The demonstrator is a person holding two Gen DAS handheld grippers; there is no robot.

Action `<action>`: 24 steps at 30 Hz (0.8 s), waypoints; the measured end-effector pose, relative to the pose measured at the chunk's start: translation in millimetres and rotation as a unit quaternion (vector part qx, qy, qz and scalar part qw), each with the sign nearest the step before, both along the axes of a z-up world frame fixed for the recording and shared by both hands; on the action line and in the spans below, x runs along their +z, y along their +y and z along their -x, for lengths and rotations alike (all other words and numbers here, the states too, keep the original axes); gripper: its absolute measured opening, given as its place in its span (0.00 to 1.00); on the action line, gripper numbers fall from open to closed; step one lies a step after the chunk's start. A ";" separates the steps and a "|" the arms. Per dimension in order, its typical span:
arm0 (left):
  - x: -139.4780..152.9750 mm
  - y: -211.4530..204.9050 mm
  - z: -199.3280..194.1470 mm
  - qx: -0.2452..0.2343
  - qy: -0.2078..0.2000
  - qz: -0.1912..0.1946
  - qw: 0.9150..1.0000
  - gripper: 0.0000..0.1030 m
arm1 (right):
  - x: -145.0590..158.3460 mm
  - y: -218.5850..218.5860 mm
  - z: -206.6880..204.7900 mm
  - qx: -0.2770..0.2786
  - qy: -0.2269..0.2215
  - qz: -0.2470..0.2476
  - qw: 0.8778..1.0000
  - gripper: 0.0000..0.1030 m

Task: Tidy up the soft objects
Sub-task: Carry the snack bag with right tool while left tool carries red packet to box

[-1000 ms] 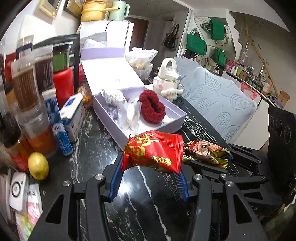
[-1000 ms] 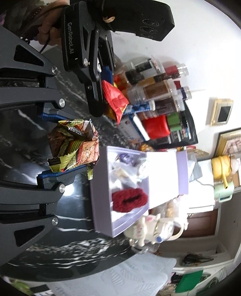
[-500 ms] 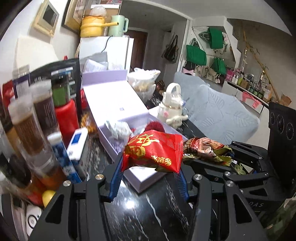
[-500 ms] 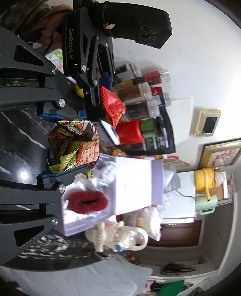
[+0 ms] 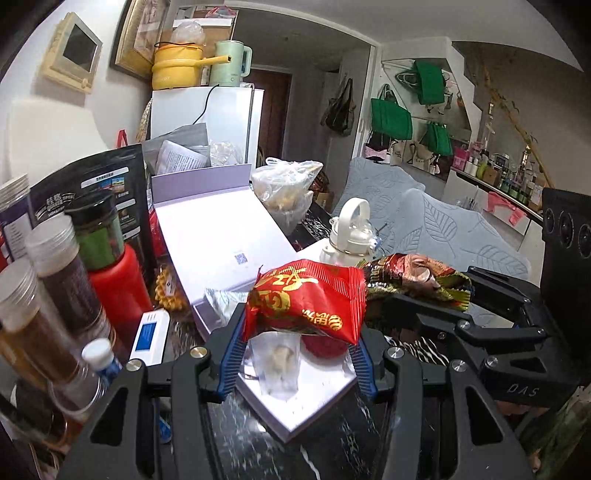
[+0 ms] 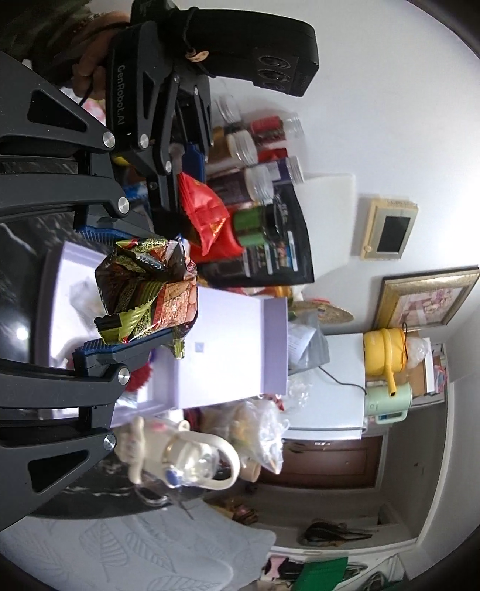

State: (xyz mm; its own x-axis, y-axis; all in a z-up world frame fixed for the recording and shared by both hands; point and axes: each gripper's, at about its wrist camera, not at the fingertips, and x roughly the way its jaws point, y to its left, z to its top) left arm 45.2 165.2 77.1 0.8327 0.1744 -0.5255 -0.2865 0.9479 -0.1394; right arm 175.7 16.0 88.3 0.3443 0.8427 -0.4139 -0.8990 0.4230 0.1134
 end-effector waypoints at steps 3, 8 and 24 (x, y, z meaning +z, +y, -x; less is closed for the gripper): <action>0.4 5.3 -11.4 0.004 0.003 0.001 1.000 0.49 | 2.0 3.2 -13.4 -0.005 -0.001 -0.004 1.000 0.39; 0.3 12.1 -35.2 -0.002 0.007 -0.002 1.000 0.49 | 2.4 7.7 -32.5 -0.015 -0.006 -0.008 1.000 0.39; -27.4 13.1 -79.7 -0.017 0.048 -0.005 0.999 0.49 | -33.6 14.0 -71.5 -0.042 0.028 0.032 0.998 0.39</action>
State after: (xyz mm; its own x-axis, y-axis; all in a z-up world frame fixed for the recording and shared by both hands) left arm 124.9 178.4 49.6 0.7843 0.1532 -0.6011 -0.2661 0.9585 -0.1028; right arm 247.2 30.0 54.7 0.3874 0.7831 -0.4865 -0.8530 0.5047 0.1331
